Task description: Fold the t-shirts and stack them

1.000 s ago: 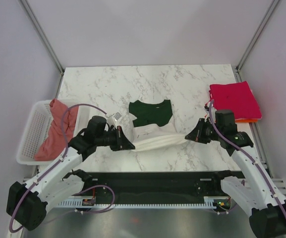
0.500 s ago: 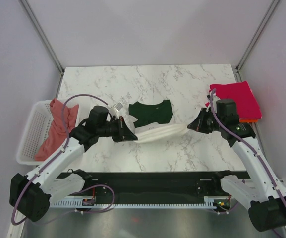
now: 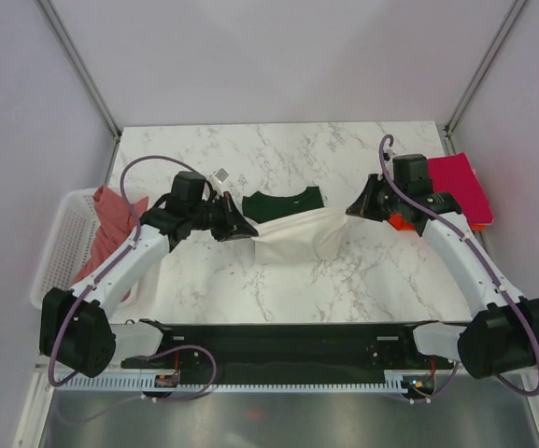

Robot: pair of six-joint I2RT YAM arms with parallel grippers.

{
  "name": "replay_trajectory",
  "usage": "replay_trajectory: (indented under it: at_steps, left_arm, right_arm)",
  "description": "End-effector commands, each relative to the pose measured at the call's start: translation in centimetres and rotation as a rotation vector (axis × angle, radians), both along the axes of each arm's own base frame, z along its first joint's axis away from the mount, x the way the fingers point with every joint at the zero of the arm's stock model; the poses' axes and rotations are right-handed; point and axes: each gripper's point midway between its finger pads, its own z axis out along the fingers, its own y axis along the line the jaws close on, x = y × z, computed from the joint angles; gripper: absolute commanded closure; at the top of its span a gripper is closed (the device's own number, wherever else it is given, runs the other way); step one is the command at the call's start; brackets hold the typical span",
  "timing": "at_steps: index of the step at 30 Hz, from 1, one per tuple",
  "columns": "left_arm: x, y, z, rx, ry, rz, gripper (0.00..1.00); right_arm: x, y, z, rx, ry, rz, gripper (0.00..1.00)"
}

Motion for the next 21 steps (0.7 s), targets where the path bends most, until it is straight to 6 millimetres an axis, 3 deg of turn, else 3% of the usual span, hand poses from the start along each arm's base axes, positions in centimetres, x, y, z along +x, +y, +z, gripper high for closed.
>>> replay_trajectory:
  at_steps: [1,5,6,8,9,10,11,12,13,14,15,17,20,21]
  left_arm:
    - [1.9,0.5,1.7,-0.014,-0.056,0.004,0.98]
    - [4.0,1.6,1.6,-0.036,-0.043,0.045,0.98]
    - [4.8,1.8,2.0,-0.044,-0.056,0.054,0.98]
    - [6.4,2.6,1.2,-0.040,-0.030,0.089,0.98]
    - [7.4,2.7,1.5,-0.044,-0.041,0.099,0.98]
    - [8.3,3.0,1.3,-0.045,-0.035,0.113,0.98]
    - [9.3,3.0,-0.3,-0.040,0.008,0.120,0.98]
    - [10.3,2.8,0.2,-0.056,-0.001,0.115,0.98]
    - [11.2,3.0,0.1,-0.067,0.005,0.121,0.98]
    - [12.3,3.1,-1.6,-0.060,0.047,0.129,0.98]
    - [13.8,3.4,-1.0,-0.061,0.021,0.142,0.98]
    - [15.8,4.2,-2.5,-0.022,0.042,0.182,0.98]
    - [18.5,4.6,-4.8,-0.027,0.093,0.195,0.98]
    - [19.5,4.7,-6.1,-0.020,0.117,0.205,0.98]
  right_arm:
    - [3.6,0.1,2.5,0.004,-0.100,-0.029,1.00]
    - [6.3,0.6,3.0,0.008,-0.116,-0.024,1.00]
    - [7.1,0.9,1.9,0.006,-0.090,-0.019,1.00]
    - [8.8,1.3,2.4,0.019,-0.103,-0.020,1.00]
    - [9.7,1.7,1.1,0.019,-0.070,-0.018,1.00]
    - [10.6,1.9,1.0,0.026,-0.075,-0.017,1.00]
    - [11.7,2.1,1.6,0.041,-0.086,-0.028,1.00]
    - [12.7,2.4,0.0,0.042,-0.056,-0.030,1.00]
    - [13.7,2.7,0.0,0.050,-0.069,-0.030,1.00]
    - [14.8,3.0,0.5,0.066,-0.080,-0.037,1.00]
    - [15.9,3.3,-1.3,0.063,-0.050,-0.034,1.00]
    - [18.2,3.9,-3.0,0.068,-0.027,-0.034,1.00]
    - [21.0,5.0,-3.3,0.111,-0.042,-0.017,1.00]
    - [21.9,5.7,-4.9,0.133,-0.025,-0.014,0.97]
